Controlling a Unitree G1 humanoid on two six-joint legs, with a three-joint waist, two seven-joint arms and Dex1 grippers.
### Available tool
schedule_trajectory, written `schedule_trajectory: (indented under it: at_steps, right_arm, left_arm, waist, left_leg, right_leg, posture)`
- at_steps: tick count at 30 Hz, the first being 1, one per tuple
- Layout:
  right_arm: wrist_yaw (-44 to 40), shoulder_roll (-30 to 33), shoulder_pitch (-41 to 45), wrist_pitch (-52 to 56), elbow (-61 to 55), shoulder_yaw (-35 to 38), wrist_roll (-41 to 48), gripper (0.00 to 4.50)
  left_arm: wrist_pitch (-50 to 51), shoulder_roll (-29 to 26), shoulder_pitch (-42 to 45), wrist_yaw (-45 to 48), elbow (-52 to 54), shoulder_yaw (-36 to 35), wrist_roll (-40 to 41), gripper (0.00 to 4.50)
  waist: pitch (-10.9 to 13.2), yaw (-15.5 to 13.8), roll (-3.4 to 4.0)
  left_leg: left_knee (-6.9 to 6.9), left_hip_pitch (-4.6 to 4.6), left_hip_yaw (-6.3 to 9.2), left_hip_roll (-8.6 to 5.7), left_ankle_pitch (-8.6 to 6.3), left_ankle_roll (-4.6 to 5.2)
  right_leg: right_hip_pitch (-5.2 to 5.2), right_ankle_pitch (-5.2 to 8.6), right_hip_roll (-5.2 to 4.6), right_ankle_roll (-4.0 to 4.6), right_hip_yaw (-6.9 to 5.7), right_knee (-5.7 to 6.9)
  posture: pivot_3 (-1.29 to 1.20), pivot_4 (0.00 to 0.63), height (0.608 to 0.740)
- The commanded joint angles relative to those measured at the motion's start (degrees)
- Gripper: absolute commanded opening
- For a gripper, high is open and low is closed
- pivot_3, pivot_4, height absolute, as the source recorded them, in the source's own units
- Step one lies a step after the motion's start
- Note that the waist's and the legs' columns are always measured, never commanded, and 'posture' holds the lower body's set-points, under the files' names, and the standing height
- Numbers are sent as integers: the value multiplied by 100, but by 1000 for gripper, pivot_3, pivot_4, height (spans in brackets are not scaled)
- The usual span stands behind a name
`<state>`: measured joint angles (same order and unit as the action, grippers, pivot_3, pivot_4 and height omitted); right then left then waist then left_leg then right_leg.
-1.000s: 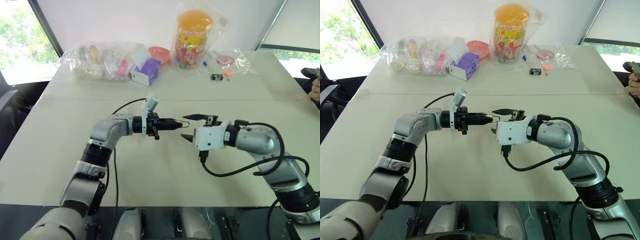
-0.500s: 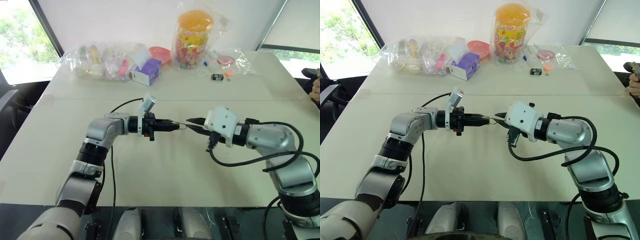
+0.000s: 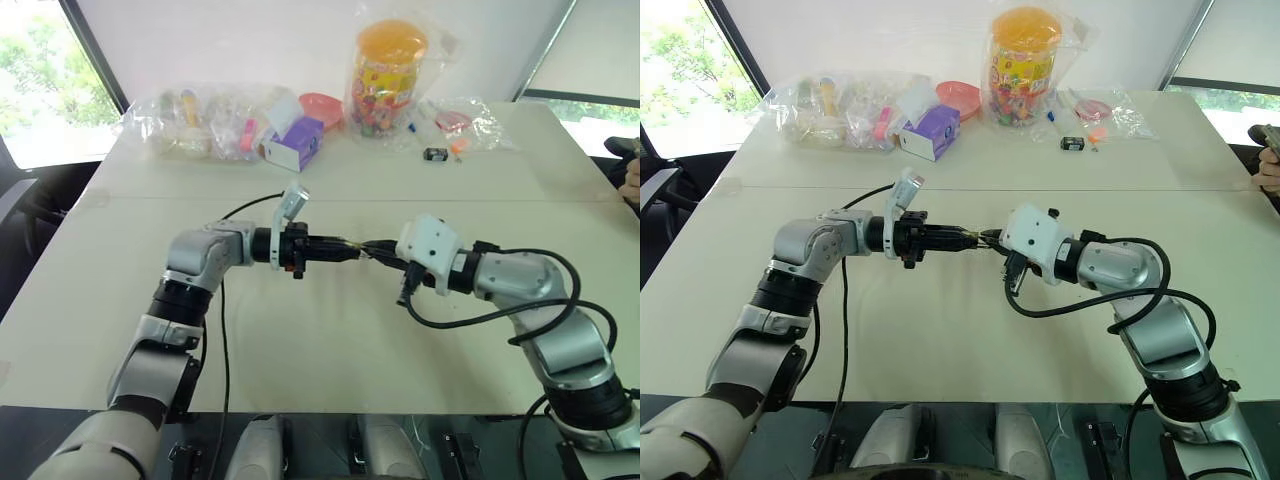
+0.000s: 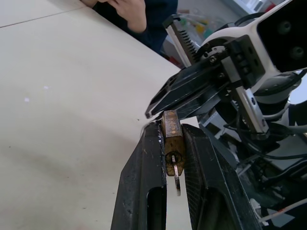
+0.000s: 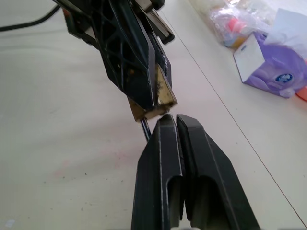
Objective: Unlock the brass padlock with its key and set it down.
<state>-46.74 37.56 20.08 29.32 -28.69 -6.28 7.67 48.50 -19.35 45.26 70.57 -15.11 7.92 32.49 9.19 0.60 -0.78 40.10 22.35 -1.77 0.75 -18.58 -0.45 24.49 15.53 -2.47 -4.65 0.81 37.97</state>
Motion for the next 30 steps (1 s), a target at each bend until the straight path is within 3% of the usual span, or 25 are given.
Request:
schedule_trajectory:
  at_steps: [1,9,17,24,30]
  right_arm:
    - [5,46,-53,-189,11,-34,-13,70]
    - [13,172,-242,-239,-75,-23,-47,70]
    - [168,696,-1050,-89,-667,511,-135,70]
    - [411,696,-1777,480,-1630,675,-52,70]
    - [691,609,-1912,789,-1927,618,-54,70]
  left_arm:
    - [8,-14,215,57,230,-188,198,0]
    - [-277,3,195,-75,42,-82,-45,0]
    - [-756,67,-260,-314,-89,253,-573,0]
    - [-823,802,-340,-1140,-783,92,-770,0]
    - [-990,1495,-152,-1979,-1818,-292,-869,0]
  waist:
    - [0,-1,0]
    - [0,-2,0]
    - [0,-10,0]
    - [1,-21,-1]
    - [1,-15,-3]
  left_leg:
    - [0,0,0,0,0,0]
    - [0,0,0,0,0,0]
    - [-1,2,0,-1,-1,1]
    - [0,2,1,-1,-1,1]
    - [0,1,2,-2,-1,1]
  right_leg:
    - [0,0,0,0,0,0]
    - [0,0,0,0,0,0]
    - [0,0,-1,0,0,-4]
    - [-1,0,0,0,0,-4]
    - [-2,0,1,0,0,-4]
  posture:
    - [0,150,735]
    - [0,150,735]
    - [0,150,735]
    - [0,150,735]
    - [0,150,735]
